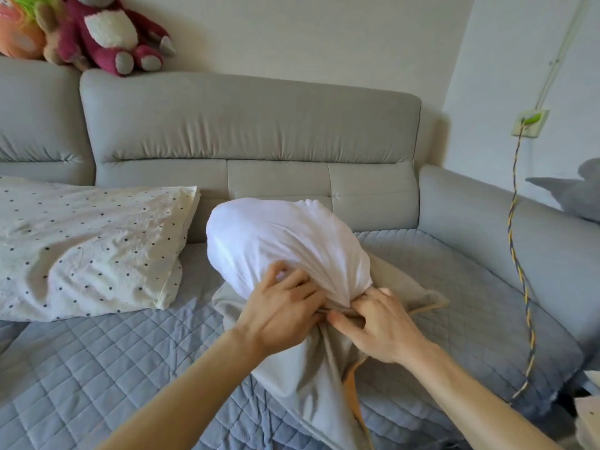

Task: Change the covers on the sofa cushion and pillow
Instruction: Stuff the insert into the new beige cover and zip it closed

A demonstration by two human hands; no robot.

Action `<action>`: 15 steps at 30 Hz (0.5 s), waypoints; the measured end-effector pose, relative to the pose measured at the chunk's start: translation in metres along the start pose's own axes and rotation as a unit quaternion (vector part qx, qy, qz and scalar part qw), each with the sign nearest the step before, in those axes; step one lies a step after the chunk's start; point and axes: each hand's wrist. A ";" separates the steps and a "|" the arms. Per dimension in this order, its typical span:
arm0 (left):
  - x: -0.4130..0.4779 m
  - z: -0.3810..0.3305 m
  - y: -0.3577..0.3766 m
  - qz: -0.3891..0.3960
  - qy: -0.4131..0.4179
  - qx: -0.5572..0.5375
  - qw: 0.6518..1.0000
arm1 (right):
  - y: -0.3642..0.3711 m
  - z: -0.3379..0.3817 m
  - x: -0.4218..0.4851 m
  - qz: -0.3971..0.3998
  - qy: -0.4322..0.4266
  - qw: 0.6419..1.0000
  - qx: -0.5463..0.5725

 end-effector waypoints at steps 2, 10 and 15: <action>-0.009 -0.010 0.007 -0.050 -0.004 0.013 0.999 | 0.015 -0.013 -0.012 -0.074 -0.005 0.997 -0.027; -0.054 -0.054 0.015 -0.320 -0.533 -0.370 0.690 | 0.041 -0.031 -0.039 -0.114 0.033 0.993 -0.020; -0.023 -0.029 0.018 -0.226 -0.581 -0.587 0.517 | 0.019 -0.017 -0.041 -0.075 0.069 0.991 0.090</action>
Point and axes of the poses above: each hand's wrist, its own x-axis towards the middle knuckle, its own y-axis out of the palm, z = x × y, and after that the axes turned 14 degrees about -x, right-handed
